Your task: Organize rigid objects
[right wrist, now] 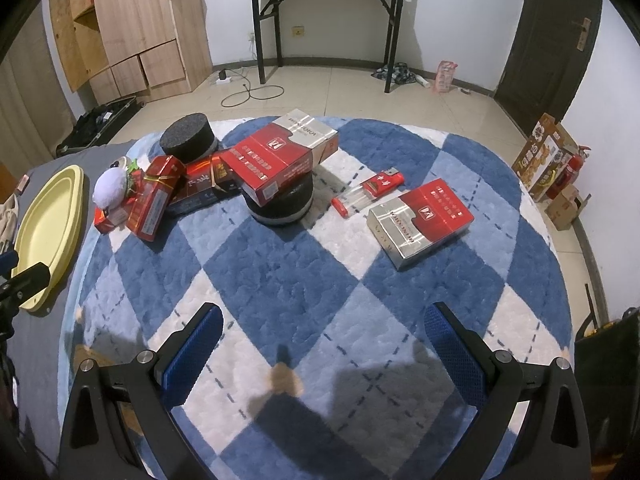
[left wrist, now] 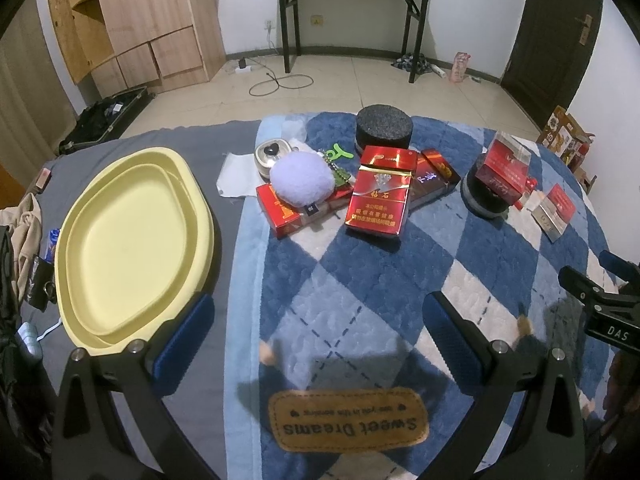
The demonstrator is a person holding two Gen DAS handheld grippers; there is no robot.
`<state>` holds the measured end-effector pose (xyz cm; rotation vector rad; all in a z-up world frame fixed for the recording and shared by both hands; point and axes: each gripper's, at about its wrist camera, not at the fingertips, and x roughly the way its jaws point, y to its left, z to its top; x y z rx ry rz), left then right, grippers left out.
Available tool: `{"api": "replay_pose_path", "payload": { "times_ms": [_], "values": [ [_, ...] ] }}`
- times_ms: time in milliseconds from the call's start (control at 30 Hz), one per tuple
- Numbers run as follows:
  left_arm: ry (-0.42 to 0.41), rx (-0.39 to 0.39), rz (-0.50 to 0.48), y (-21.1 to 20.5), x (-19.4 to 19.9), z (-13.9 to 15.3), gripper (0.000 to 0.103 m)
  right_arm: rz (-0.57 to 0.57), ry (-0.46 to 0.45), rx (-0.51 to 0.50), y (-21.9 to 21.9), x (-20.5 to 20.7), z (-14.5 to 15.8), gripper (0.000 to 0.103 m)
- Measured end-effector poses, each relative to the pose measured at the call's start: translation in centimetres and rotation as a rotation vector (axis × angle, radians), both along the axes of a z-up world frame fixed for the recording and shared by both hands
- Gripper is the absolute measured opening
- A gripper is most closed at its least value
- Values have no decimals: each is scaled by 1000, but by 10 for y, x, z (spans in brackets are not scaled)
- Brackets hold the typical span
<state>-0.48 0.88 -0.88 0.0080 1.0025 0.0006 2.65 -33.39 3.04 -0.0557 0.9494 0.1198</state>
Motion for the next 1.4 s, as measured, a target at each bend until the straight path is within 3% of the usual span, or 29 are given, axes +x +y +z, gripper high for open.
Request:
{"api": "replay_pose_path", "payload": {
  "times_ms": [1000,1200,1400],
  "values": [
    [21,-11,1,12,9,-3,103,-2,6,-9,-2,6,-7,103],
    [28,-122,-10,31,16,0,103,3,15,11,-7,9,-9,103],
    [57,-162,-83,38,31,2,103,32,11,81,-22,14,-4,103]
  ]
}}
